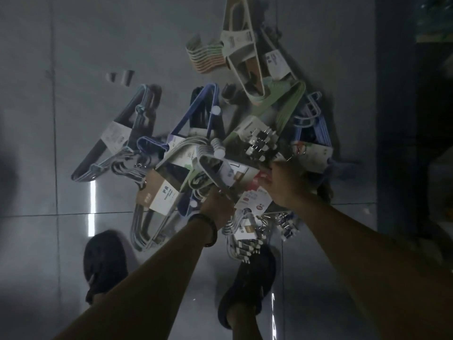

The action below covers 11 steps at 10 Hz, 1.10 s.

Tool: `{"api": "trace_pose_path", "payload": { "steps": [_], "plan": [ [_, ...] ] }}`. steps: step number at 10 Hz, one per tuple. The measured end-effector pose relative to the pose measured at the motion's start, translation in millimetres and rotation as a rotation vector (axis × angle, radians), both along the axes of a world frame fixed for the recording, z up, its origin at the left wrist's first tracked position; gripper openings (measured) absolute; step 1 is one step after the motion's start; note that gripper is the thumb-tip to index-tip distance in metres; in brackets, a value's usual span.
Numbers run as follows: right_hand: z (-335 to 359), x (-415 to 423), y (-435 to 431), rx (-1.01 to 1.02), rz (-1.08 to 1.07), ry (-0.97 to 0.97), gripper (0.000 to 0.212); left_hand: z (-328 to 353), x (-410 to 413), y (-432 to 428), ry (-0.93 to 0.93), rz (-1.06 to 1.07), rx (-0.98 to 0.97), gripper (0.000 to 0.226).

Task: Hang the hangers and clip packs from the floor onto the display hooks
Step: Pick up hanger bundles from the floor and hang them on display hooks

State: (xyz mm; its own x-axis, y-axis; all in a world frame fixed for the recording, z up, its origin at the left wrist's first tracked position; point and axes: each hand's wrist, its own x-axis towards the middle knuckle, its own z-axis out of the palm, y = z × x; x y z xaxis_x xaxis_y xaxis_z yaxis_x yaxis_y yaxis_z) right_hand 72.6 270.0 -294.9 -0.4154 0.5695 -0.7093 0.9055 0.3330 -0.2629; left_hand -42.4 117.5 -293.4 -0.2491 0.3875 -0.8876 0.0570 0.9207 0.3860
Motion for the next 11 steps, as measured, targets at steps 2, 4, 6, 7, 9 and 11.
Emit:
{"api": "trace_pose_path", "payload": {
  "steps": [2,4,6,7,9,11],
  "plan": [
    [13,16,-23,0.111,-0.081,0.035,0.051,26,13,-3,-0.098,0.457,0.136,0.043],
    [38,21,-41,0.147,-0.123,0.208,0.032,42,4,-9,-0.007,0.564,0.275,0.028],
    [78,1,-86,0.206,-0.118,0.305,0.055,69,-25,-25,0.130,0.561,0.428,0.032],
    [103,-13,-100,0.248,-0.085,0.382,0.059,82,-45,-40,0.134,0.534,0.477,0.033],
    [121,-54,-113,-0.117,-0.105,0.381,0.039,90,-102,-91,0.270,0.344,0.376,0.033],
    [74,-120,-180,-0.304,-0.476,0.456,0.029,90,-131,-176,0.824,0.457,0.398,0.024]
  ]
}}
